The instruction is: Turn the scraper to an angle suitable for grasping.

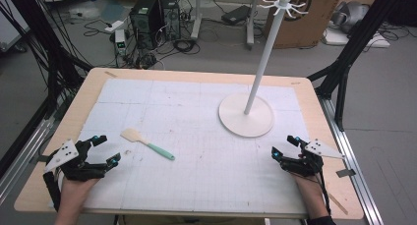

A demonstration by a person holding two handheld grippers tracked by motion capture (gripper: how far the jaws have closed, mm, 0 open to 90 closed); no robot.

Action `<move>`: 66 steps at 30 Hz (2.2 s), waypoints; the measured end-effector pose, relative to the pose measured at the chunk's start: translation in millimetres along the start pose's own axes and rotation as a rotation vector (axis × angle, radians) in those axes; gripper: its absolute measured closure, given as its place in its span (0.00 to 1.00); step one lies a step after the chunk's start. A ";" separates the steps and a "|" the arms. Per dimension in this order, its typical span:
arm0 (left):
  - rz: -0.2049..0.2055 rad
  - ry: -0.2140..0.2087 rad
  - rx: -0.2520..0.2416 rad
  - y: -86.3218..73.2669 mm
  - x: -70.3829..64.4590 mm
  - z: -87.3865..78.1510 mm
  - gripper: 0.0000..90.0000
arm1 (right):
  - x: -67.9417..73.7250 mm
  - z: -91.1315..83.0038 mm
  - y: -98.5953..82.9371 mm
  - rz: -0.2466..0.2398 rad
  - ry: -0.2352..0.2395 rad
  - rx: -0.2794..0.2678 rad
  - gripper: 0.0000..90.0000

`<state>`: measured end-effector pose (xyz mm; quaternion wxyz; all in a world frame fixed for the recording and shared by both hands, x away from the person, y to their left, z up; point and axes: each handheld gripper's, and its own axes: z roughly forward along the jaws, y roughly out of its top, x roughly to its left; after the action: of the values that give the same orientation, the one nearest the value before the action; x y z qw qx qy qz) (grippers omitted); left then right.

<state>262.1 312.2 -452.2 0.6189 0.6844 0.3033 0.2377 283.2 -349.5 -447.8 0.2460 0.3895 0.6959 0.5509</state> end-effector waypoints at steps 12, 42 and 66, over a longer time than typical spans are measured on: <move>0.010 -0.145 0.135 4.2 -12.3 3.8 0.41 | 1.6 0.4 -0.1 -0.018 -0.003 0.001 0.19; 0.183 -0.224 0.558 15.5 -67.2 123.4 1.00 | 0.9 0.9 0.0 -0.015 -0.003 0.003 0.19; 0.176 0.134 0.590 29.4 -49.8 211.0 1.00 | 0.8 0.9 0.1 -0.004 -0.004 0.011 0.20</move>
<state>378.5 127.2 -446.0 0.3494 0.8409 0.3389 0.2366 283.4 -348.4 -447.9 0.2465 0.3904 0.6993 0.5458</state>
